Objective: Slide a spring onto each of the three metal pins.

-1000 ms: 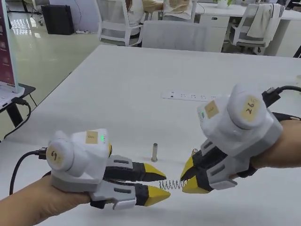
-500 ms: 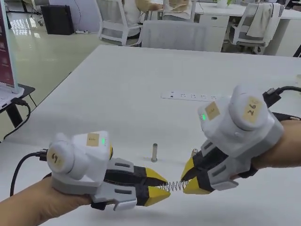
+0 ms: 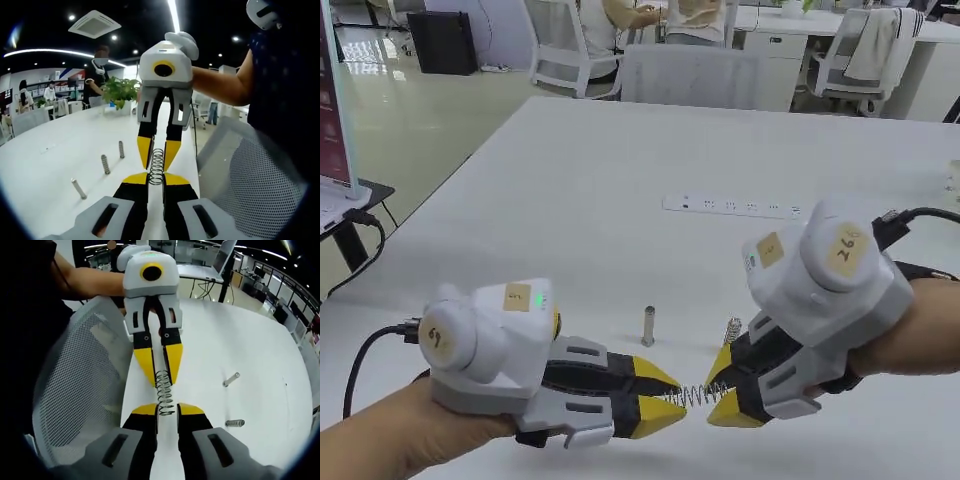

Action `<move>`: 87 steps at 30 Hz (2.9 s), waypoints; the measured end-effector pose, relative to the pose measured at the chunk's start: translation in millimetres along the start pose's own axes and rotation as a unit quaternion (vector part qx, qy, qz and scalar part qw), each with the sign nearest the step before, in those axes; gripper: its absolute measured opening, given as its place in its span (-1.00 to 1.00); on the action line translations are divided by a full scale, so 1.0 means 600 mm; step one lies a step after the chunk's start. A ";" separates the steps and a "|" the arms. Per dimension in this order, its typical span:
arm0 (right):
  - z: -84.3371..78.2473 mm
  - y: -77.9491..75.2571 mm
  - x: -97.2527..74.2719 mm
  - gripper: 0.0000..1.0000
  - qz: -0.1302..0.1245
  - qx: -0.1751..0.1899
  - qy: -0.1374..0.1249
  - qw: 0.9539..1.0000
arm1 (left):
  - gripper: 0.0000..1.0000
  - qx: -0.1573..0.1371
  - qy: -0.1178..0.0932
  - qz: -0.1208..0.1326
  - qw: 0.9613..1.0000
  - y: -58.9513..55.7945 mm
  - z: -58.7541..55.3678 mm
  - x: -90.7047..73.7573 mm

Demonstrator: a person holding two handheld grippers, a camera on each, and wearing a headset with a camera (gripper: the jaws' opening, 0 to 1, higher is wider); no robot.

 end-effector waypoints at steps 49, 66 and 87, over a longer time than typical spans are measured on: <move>0.059 0.010 -0.008 -0.83 0.014 -0.043 -0.005 0.999 | -0.91 -0.012 0.024 -0.003 1.000 0.003 -0.021 0.013; 0.054 -0.002 -0.011 -0.83 0.005 -0.050 0.010 0.999 | -0.51 -0.036 0.011 0.015 0.999 0.013 -0.024 0.004; 0.041 -0.011 -0.014 -0.83 -0.001 -0.047 0.025 0.999 | -0.21 -0.043 0.004 0.054 0.998 0.029 -0.020 -0.036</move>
Point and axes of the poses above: the centre of the closed fingertips' face, and the gripper's own axes: x roughly forward along the fingers, y roughly to its left, z roughly out of its top, the point moved 2 cm from there along -x, roughly backward along the fingers, and after that the axes turned 14 degrees about -z, right-handed, at the moved point
